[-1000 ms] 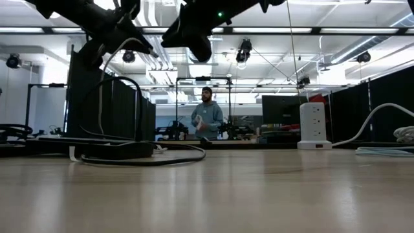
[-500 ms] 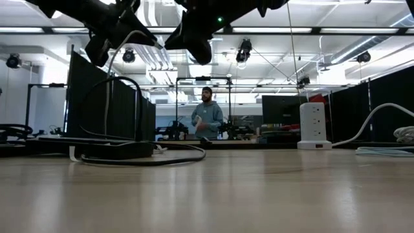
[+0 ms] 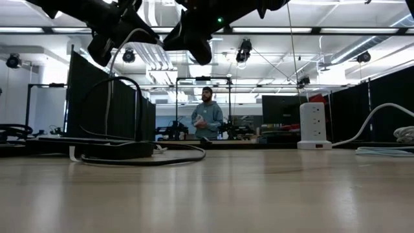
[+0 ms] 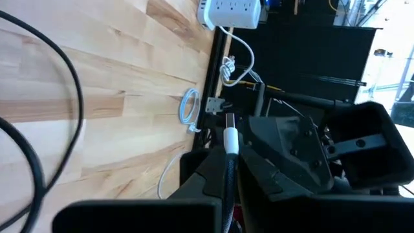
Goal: Insert USB
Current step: Insert the top left white charger cable into the black outlet extension
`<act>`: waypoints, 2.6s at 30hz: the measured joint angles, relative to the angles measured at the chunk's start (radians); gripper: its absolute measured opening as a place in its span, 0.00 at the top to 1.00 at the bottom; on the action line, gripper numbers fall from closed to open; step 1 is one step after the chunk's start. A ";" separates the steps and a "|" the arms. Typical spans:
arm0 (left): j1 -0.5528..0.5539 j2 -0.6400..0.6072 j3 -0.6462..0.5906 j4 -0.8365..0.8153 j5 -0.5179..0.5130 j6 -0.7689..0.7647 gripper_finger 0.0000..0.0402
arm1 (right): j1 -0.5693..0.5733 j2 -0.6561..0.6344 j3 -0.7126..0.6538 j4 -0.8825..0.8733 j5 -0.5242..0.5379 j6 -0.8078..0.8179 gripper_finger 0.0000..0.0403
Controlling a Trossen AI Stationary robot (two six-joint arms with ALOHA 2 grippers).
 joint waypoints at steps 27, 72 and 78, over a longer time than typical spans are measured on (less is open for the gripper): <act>0.000 0.022 0.000 0.041 0.052 0.096 0.91 | 0.001 0.000 0.000 -0.003 0.007 0.041 1.00; 0.001 -0.107 0.221 -0.260 0.221 1.594 0.83 | -0.135 -0.002 0.005 -0.016 -0.776 1.133 1.00; 0.000 0.100 0.506 -0.692 0.192 1.716 0.83 | -0.130 -0.002 0.021 -0.111 -0.725 1.056 1.00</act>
